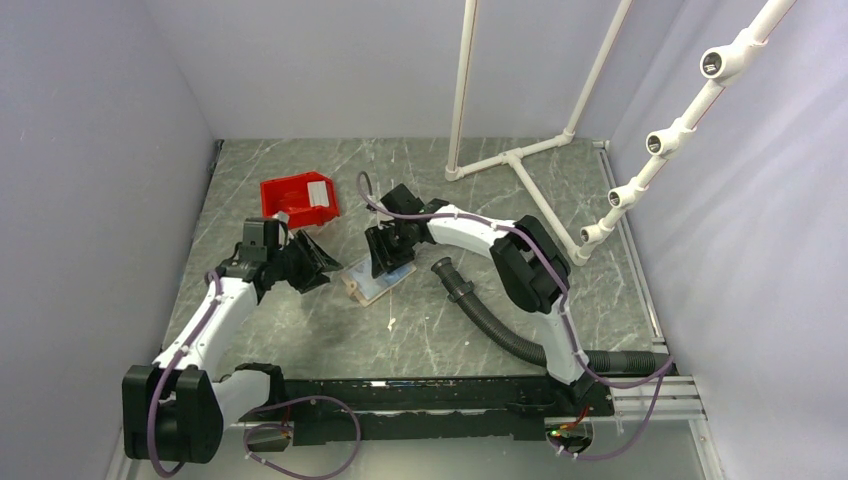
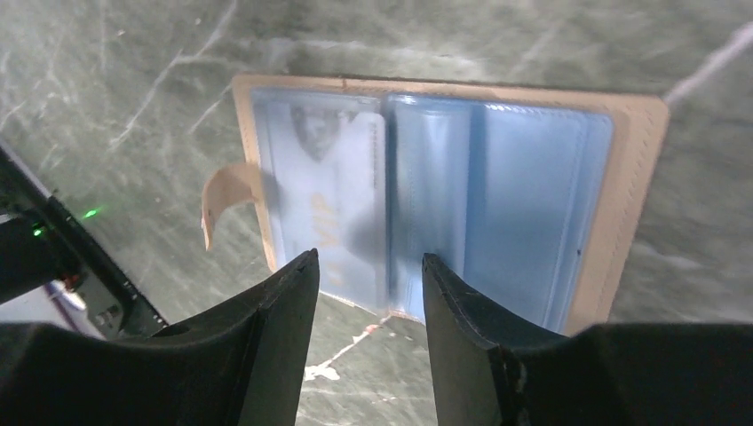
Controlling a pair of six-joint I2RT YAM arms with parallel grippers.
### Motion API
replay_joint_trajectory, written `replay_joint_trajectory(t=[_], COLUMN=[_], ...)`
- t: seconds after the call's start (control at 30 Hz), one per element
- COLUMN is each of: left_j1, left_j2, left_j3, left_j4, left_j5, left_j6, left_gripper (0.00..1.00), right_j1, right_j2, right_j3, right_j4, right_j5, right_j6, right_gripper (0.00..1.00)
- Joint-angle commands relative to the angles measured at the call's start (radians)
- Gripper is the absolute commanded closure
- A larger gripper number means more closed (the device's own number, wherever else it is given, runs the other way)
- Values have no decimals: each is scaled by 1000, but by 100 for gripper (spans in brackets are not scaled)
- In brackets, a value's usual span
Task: Put the credit cards into the card holder
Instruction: Insert the credit card into the card holder, then pick up the credit card from the storage box.
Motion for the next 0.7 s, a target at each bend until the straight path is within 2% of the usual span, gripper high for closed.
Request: replay_joint_trajectory(t=[0.0, 0.13, 0.3, 0.37, 0.4, 0.53, 0.6, 0.67], left_j1=[26, 62, 130, 154, 168, 209, 221, 228], left_j2=[5, 3, 49, 78, 95, 169, 205, 237], left_j3=[54, 81, 172, 213, 234, 291, 316, 348], left_j4=[16, 5, -17, -20, -17, 14, 28, 31], left_j5=[34, 48, 72, 86, 101, 159, 177, 186], left_j6=[27, 36, 70, 80, 83, 75, 70, 73], left_gripper=[46, 44, 42, 41, 41, 40, 40, 36], right_j1=[-10, -10, -13, -15, -15, -49, -78, -98], right_j2=[-87, -150, -189, -191, -195, -216, -196, -145], right_j3=[-12, -60, -96, -79, -79, -122, -132, -104], right_j4=[-40, -37, -69, -86, -80, 30, 93, 103], right_j5=[153, 251, 584, 645, 631, 296, 166, 100], right_j6=[-35, -38, -76, -104, -117, -100, -64, -58], right_gripper=[51, 52, 54, 54, 53, 43, 42, 42])
